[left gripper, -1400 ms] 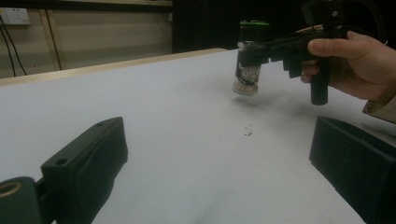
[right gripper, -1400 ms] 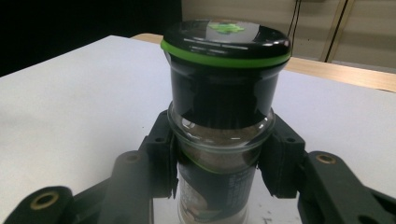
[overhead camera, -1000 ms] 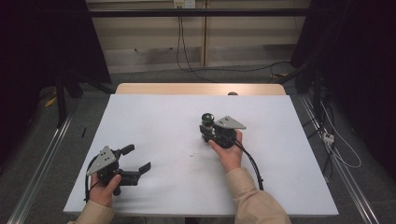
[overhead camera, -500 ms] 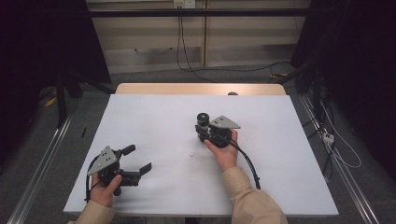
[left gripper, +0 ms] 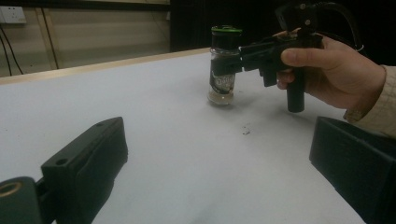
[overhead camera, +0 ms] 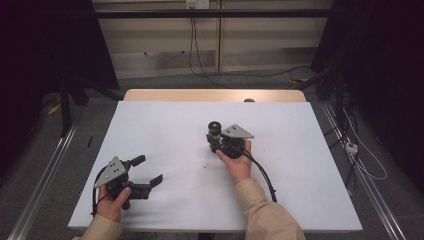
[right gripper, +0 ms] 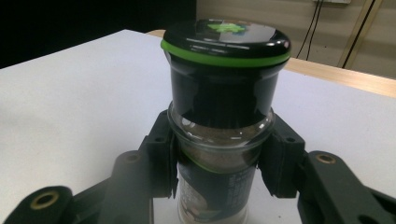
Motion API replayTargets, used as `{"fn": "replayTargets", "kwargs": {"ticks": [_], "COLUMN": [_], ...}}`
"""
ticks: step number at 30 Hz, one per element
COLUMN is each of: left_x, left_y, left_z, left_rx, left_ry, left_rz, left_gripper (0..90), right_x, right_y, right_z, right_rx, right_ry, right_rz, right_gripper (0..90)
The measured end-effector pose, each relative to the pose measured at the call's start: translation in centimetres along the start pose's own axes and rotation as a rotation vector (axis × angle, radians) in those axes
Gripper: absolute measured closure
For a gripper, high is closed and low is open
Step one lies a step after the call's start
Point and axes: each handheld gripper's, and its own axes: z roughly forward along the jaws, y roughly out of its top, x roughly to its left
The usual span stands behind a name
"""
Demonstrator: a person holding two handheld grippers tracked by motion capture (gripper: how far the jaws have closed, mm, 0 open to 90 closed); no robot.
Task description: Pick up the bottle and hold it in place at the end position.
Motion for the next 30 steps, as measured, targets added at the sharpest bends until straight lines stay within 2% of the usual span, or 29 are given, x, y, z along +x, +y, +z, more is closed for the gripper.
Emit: {"fn": "replayTargets", "kwargs": {"ticks": [11,30], "left_x": [-0.02,-0.01], "left_y": [0.01,0.01], "left_z": [0.02,-0.04], "left_rx": [0.004,0.002], "left_ry": [0.0,0.006], "left_rz": [0.009,-0.002], "left_gripper": [4.0,4.1], "right_x": [0.05,0.13], "right_y": [-0.36,-0.66], "right_z": [0.36,0.38], "right_rx": [-0.001,0.006], "right_ry": [0.0,0.01], "right_rz": [-0.012,-0.038], "right_gripper": [53.2,53.2]}}
